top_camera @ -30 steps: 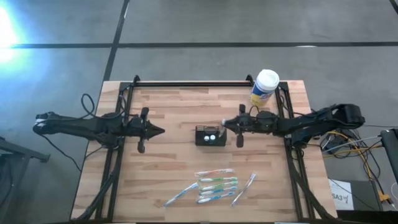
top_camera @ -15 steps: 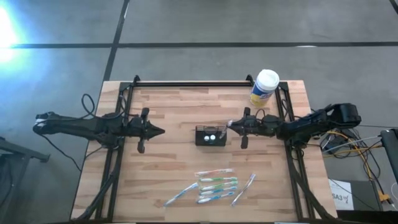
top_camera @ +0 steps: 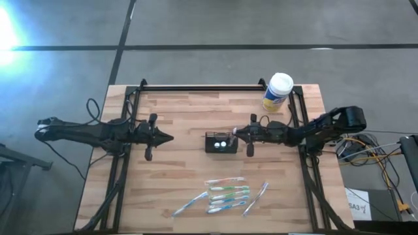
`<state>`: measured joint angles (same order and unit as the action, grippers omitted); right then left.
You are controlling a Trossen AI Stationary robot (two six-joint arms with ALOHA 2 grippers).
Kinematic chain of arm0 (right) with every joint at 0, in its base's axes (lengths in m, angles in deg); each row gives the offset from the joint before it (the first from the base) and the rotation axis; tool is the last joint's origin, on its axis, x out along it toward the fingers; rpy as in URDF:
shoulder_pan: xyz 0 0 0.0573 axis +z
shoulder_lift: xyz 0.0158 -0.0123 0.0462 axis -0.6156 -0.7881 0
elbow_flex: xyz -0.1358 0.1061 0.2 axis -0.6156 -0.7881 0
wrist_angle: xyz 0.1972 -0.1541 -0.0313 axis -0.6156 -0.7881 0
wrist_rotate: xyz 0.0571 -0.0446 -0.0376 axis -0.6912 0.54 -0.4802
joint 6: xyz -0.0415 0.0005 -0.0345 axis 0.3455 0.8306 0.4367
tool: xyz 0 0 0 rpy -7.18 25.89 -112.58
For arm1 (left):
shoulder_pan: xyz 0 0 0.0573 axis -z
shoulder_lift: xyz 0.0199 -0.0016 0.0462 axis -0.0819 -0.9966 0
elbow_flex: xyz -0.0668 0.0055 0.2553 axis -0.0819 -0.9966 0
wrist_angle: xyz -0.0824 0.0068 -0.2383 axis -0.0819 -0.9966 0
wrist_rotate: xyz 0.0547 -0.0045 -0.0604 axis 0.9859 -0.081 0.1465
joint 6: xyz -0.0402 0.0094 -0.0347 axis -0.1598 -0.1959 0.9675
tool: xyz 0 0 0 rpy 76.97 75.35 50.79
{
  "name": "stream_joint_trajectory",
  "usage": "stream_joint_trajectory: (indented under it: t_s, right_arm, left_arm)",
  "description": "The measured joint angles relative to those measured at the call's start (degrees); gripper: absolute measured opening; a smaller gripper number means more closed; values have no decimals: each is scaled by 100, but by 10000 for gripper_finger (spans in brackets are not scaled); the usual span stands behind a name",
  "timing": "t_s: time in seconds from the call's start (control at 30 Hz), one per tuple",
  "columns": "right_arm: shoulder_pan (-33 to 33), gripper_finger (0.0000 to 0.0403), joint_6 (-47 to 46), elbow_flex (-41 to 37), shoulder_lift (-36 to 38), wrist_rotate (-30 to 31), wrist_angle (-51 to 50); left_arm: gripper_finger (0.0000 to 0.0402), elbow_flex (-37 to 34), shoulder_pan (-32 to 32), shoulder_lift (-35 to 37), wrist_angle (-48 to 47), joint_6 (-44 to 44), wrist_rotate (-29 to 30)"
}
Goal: Pick & Place toothbrushing station
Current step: Put the top purple toothbrush into the wire organizer, then put the left blue toothbrush into the wire organizer
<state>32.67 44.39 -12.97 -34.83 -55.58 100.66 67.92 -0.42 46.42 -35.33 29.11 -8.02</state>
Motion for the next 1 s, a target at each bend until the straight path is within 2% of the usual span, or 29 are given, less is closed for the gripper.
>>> stream_joint_trajectory:
  t_s: [0.23, 0.4, 0.5, 0.63, 0.77, 0.83, 1.0]
  right_arm:
    - [0, 23, -191, 233, -259, 11, -7]
    - [0, 70, -466, 205, -163, -2, -116]
    - [0, 104, -496, 206, 143, -2, -378]
    - [2, 138, -552, 279, 813, -2, -1203]
    - [2, 157, -522, 359, 1791, -4, -2418]
    - [29, 157, -411, 343, 2339, -110, -2750]
    - [234, 125, -89, -60, 3802, -775, -2532]
  left_arm:
    - [12, 0, 0, -28, -59, 1, -11]
    - [14, -2, 0, -66, -95, 49, -17]
    - [13, -2, 0, -74, -101, 51, -17]
    - [10, -2, 0, -79, -99, 56, -17]
    - [11, -2, 0, -81, -96, 113, -15]
    - [11, -2, 2, -87, -107, 141, -16]
    - [6, -2, 2, -94, -254, 234, -15]
